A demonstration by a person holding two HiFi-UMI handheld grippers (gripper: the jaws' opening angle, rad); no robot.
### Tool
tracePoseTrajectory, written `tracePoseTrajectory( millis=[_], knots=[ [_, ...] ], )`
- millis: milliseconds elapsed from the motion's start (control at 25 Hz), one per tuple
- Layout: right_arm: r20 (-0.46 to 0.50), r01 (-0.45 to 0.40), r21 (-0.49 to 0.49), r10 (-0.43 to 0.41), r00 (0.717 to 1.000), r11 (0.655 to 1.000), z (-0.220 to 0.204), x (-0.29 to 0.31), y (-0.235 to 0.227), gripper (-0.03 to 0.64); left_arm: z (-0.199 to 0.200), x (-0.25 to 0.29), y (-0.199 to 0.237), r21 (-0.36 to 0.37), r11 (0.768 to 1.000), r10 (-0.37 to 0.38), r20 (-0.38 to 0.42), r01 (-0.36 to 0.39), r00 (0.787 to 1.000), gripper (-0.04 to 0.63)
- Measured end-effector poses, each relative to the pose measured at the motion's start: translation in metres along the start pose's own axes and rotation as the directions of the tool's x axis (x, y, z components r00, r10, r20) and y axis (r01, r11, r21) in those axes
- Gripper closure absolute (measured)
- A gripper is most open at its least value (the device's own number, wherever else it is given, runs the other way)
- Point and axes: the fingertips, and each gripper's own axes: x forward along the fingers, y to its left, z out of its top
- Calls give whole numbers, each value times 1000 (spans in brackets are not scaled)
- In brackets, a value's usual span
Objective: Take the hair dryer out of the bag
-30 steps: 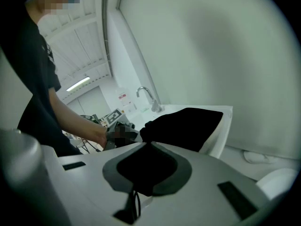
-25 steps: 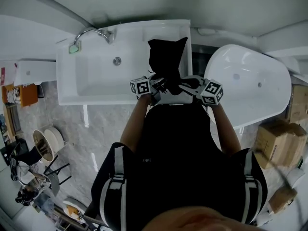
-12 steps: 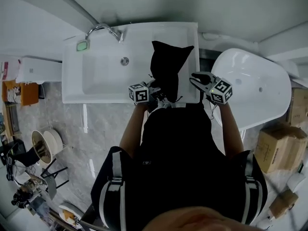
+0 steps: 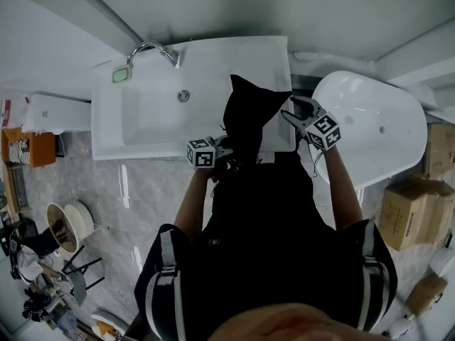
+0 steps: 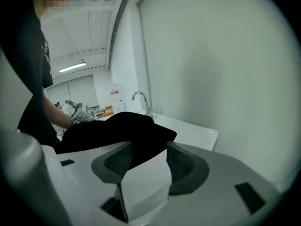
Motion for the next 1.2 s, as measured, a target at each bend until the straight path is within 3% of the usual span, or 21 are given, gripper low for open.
tracePoseTrajectory(
  millis=[280,480,840,1200],
  knots=[
    [45,-97,-16,98,994,995,14,5,27,343,-7,8,-16,-3,998,-56,3,56,998,408],
    [72,-151,-8,151,986,989,22,6,34,506,-4,10,-16,11,998,-56,9,56,998,407],
    [56,-123,-53,126,990,991,34,5,3,540,8,14,-3,5,1000,-14,62,13,998,407],
    [101,-38,-132,51,994,991,84,1,-54,540,19,19,2,-2,1000,19,100,-19,995,407]
  ],
)
